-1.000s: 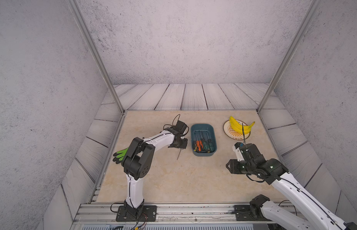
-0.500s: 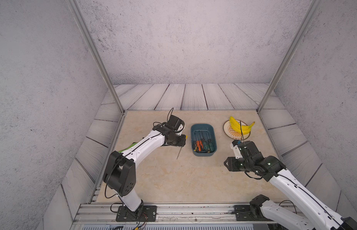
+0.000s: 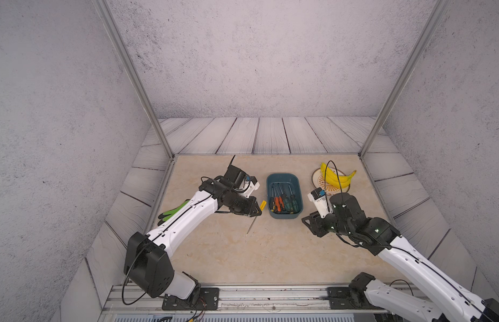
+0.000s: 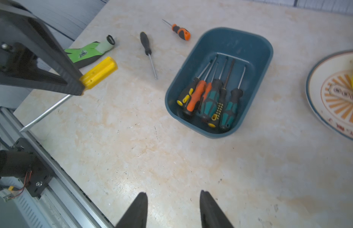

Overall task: Put the screwdriver on the desktop into the storage box
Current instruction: Pick up the screwdriver from the center of the board.

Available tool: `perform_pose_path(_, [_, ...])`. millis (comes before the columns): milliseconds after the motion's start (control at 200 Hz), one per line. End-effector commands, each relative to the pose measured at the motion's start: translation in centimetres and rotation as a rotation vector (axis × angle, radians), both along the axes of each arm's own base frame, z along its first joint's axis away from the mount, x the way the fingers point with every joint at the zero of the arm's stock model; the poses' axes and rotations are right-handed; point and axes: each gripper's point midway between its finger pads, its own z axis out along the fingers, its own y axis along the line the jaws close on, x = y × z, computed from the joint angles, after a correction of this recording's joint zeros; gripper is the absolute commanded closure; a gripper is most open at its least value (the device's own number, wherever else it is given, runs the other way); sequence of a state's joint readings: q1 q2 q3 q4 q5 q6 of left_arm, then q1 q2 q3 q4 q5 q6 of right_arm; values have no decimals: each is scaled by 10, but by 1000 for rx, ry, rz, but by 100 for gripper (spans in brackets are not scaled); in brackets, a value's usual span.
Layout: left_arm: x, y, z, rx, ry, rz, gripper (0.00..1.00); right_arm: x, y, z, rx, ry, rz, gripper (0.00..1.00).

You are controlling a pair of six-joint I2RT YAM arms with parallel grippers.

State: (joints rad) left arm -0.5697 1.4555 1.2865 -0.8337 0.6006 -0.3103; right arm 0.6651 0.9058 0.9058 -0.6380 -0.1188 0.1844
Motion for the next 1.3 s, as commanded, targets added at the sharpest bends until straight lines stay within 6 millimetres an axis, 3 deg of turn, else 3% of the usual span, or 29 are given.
perform_pose_path(0, [-26, -1, 11, -60, 59, -75, 100, 5, 11, 21, -47, -174, 111, 53])
perform_pose_path(300, [-58, -6, 34, -166, 107, -151, 100, -36, 47, 45, -21, -545, 514, 52])
perform_pose_path(515, [-78, -13, 42, -205, 128, -203, 100, -52, 64, 46, -103, -653, 705, 51])
perform_pose_path(866, [-99, -20, 38, -183, 161, -264, 100, -56, 89, 35, -334, -834, 877, 50])
perform_pose_path(1291, [-110, -25, 38, -183, 179, -306, 100, -52, 111, 37, -413, -926, 914, 50])
